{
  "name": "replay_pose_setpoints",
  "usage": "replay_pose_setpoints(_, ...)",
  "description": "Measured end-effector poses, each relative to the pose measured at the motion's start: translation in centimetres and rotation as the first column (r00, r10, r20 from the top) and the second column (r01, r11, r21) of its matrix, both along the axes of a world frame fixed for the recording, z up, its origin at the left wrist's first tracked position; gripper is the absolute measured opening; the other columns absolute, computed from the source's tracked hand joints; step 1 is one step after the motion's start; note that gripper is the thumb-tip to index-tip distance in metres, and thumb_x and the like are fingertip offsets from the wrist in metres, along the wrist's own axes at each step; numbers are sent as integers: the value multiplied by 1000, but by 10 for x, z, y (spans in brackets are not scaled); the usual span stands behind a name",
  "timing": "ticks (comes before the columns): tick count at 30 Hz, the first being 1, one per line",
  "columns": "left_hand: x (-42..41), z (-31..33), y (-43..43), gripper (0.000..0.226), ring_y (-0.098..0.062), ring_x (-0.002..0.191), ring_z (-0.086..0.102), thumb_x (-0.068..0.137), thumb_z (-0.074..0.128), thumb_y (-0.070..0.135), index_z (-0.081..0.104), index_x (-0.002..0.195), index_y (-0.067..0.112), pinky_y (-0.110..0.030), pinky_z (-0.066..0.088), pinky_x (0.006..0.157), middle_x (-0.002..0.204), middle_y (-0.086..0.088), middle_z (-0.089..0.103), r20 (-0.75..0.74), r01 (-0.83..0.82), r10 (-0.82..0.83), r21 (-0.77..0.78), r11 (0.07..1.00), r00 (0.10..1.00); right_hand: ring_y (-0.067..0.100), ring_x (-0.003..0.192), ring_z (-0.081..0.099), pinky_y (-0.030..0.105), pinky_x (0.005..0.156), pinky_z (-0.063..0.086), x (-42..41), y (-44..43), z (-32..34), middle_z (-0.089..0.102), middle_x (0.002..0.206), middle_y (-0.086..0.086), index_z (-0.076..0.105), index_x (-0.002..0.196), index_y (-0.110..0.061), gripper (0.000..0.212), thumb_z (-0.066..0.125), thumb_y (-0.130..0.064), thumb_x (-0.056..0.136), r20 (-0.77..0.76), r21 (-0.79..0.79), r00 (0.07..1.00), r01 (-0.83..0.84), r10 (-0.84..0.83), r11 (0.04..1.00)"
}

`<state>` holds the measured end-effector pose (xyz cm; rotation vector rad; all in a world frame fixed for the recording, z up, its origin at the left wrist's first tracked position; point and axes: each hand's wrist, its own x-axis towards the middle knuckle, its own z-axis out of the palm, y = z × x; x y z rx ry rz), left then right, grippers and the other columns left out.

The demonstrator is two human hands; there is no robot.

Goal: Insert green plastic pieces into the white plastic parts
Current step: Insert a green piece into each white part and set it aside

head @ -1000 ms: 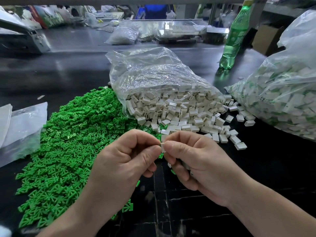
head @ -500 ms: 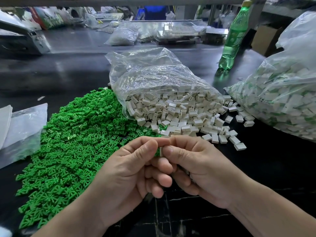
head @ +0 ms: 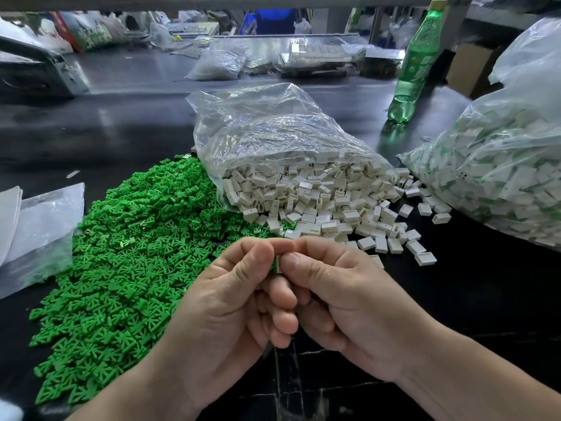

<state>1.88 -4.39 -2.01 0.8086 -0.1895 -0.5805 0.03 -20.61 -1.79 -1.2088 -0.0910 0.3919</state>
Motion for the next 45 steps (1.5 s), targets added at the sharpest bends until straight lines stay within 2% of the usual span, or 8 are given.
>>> replay_pose_setpoints(13, 2, -5, -1, 27, -21, 52, 69, 78, 81, 22, 72, 102, 13, -28, 56, 45, 64, -12, 69, 59, 73, -70, -43, 996, 996, 11, 41, 37, 18, 34, 25, -2, 0, -2, 54, 65, 6, 67, 91, -16, 17, 64, -33, 90, 28, 12, 999, 17, -18, 1000)
replay_pose_setpoints(18, 2, -5, 0, 27, -23, 49, 68, 75, 84, 22, 72, 98, 13, -29, 55, 44, 61, -12, 68, 55, 61, -60, -26, 998, 997, 16, 46, 36, 17, 33, 25, -3, 1, -1, 56, 67, 7, 62, 113, 0, 40, 64, -33, 90, 14, -3, 1000, 18, -18, 1000)
replay_pose_setpoints(30, 1, -4, -3, 24, -23, 50, 68, 85, 74, 23, 69, 104, 9, -29, 56, 45, 63, -13, 66, 107, -12, 12, -3, 1000, 994, 10, 42, 48, 17, 32, 24, -1, 4, -3, 60, 62, 1, 58, 113, 1, 38, 60, -32, 94, 19, 70, 1000, 14, -15, 997)
replay_pose_setpoints(36, 15, -3, 12, 29, -23, 53, 65, 90, 69, 26, 66, 114, 8, -30, 54, 45, 70, -14, 67, 178, -48, 25, 124, 991, 984, 8, 36, 40, 17, 33, 27, 4, -1, -5, 49, 57, 3, 58, 74, -14, 21, 59, -29, 89, -54, 171, 998, 26, -16, 985)
replay_pose_setpoints(38, 20, -3, 19, 19, -21, 52, 62, 90, 64, 27, 70, 104, 16, -28, 50, 44, 68, -10, 66, 307, -257, 147, 356, 899, 940, 9, 38, 42, 17, 32, 31, 7, -7, -2, 50, 62, 4, 55, 72, -16, 15, 57, -23, 85, -75, 311, 997, 7, 17, 950)
replay_pose_setpoints(40, 21, -8, 23, 9, -12, 57, 64, 94, 62, 31, 70, 96, 31, -20, 49, 50, 73, -1, 69, 579, -524, 135, 583, 621, 804, 10, 44, 52, 16, 31, 36, 10, -12, 1, 56, 75, 7, 57, 79, -14, 9, 63, -20, 81, -79, 508, 994, -30, 81, 861)
replay_pose_setpoints(42, 20, -14, 24, 14, 0, 72, 64, 90, 61, 46, 68, 101, 38, -10, 46, 57, 84, 17, 68, 776, -718, -110, 620, 316, 621, 12, 48, 58, 17, 31, 40, 11, -14, 2, 58, 83, 10, 60, 86, -10, 13, 68, -19, 81, -47, 609, 991, -72, 126, 790)
replay_pose_setpoints(45, 16, -23, 14, 41, 1, 85, 52, 86, 54, 59, 67, 116, 36, -10, 36, 67, 98, 19, 58, 744, -814, -499, 568, 120, 445, 10, 49, 58, 16, 31, 41, 11, -16, 3, 58, 84, 9, 58, 84, -10, 15, 65, -22, 87, -52, 604, 992, -60, 114, 795)
